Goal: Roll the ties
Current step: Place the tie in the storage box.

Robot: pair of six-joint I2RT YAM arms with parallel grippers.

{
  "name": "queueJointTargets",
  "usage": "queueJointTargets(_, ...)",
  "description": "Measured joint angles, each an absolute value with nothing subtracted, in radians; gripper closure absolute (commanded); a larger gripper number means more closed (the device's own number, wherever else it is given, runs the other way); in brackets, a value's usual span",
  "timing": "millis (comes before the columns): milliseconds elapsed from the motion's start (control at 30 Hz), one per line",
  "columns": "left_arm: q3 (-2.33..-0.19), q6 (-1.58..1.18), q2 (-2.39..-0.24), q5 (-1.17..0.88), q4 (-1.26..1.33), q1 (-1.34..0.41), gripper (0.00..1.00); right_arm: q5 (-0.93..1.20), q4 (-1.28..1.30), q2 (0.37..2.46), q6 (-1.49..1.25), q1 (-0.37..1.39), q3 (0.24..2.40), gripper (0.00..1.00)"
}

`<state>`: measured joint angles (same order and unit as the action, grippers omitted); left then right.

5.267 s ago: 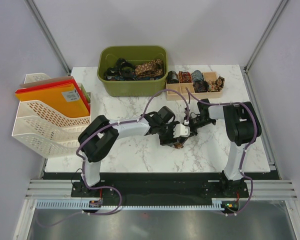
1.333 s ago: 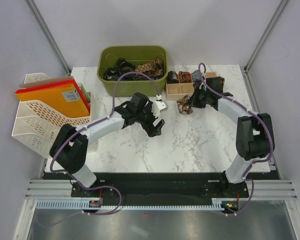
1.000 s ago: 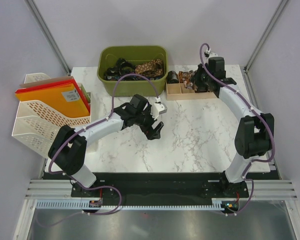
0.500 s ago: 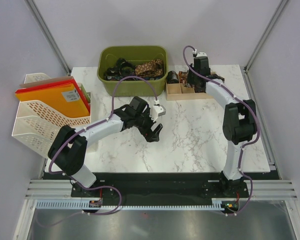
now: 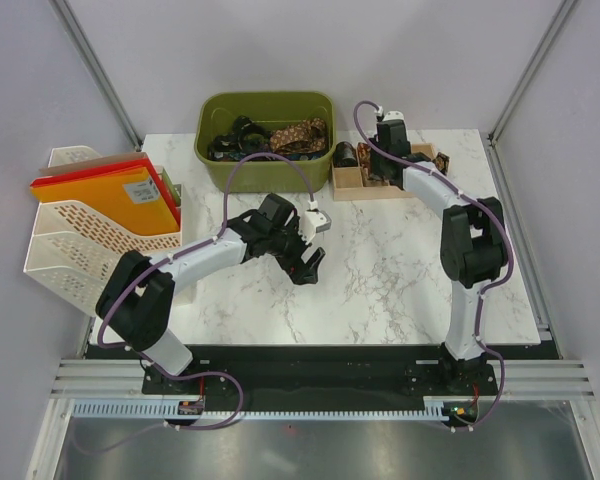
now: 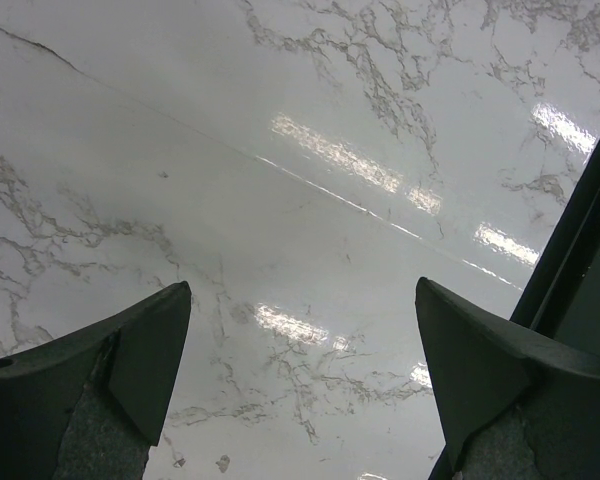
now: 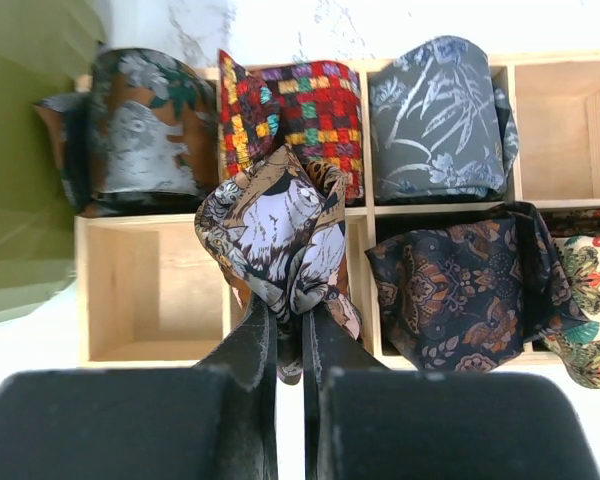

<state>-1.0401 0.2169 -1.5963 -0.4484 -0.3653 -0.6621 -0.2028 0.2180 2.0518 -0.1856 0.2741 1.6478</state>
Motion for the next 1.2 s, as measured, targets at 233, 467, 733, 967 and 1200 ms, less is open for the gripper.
queueJointTargets(233, -1.04, 0.217, -1.596, -0.449, -0.365, -0.662, 0.0, -0.22, 0.217, 2.092, -0.187, 0.274, 1.646, 1.0)
queueJointTargets(467, -1.039, 0.217, -1.596, -0.451, -0.366, -0.66, 0.0, -0.233, 0.219, 2.105, -0.191, 0.275, 1.657, 1.0)
queueJointTargets(733, -1.027, 0.217, -1.596, -0.455, -0.368, -0.657, 0.0, -0.242, 0.221, 2.11, -0.213, 0.278, 1.661, 1.0)
queueJointTargets(967, -1.027, 0.216, -1.596, -0.472, -0.367, -0.657, 0.0, -0.251, 0.27, 2.105, -0.234, 0.278, 1.661, 1.0)
queueJointTargets(1200, -1.027, 0.216, -1.596, -0.48, -0.367, -0.657, 0.0, -0.262, 0.315, 2.106, -0.237, 0.28, 1.664, 1.0)
